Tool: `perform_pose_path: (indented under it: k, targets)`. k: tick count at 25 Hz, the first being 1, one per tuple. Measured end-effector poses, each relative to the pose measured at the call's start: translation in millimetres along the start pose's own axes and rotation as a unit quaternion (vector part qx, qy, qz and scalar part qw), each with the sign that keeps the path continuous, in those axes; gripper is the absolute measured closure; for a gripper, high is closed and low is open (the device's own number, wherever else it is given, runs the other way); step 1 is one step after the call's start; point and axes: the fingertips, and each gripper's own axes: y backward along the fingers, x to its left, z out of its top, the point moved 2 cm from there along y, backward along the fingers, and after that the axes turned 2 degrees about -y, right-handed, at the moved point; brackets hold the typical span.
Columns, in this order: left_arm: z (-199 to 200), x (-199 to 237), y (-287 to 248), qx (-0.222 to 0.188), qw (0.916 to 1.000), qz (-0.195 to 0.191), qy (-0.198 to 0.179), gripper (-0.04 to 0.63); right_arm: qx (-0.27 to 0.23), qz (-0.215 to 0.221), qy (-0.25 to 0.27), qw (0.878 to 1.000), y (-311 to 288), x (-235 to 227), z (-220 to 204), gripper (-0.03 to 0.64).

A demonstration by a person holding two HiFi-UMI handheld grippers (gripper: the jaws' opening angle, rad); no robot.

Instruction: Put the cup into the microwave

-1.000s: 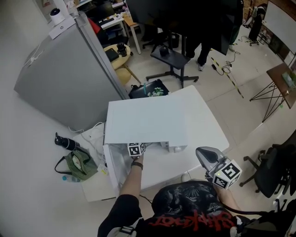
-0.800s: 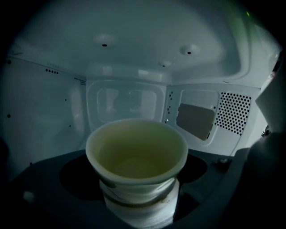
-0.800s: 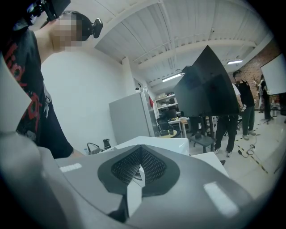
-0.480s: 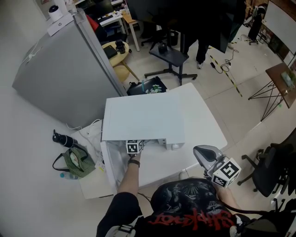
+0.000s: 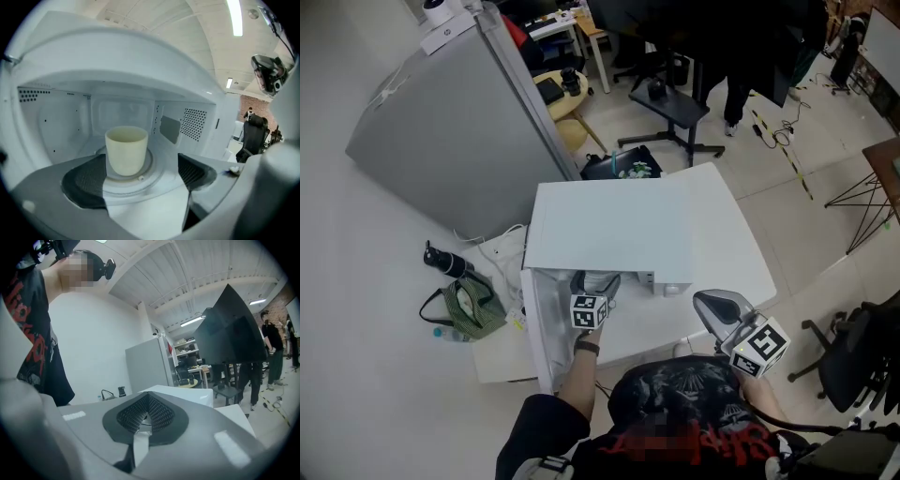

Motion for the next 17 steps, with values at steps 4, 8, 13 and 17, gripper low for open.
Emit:
perform_pose_path:
  k: [4, 8, 13, 17]
  targets:
    - [-0.7, -34.2, 36.9, -0.016, 0.9998, -0.012, 0.009, 0.137, 0.002, 0.015, -0.005, 1.0, -7.8, 3.2, -2.9, 0.617]
    - [1.4, -57.2, 64.7, -0.03, 0.9994, -0.008, 0.015, 0.138, 0.001, 0.023, -0.009, 1.0, -14.4, 3.3, -4.2, 0.617]
    - [21.0, -76.9, 95.6, -0.064, 0.9973, -0.01, 0.033, 0.138, 0.003, 0.035, -0.015, 0.999, -26.4, 9.0, -10.6, 0.617]
    - [31.9, -108.3, 115.8, -0.078, 0.9944, -0.048, 0.052, 0.138, 0.006, 0.039, -0.024, 0.999, -37.8, 14.4, -17.2, 0.617]
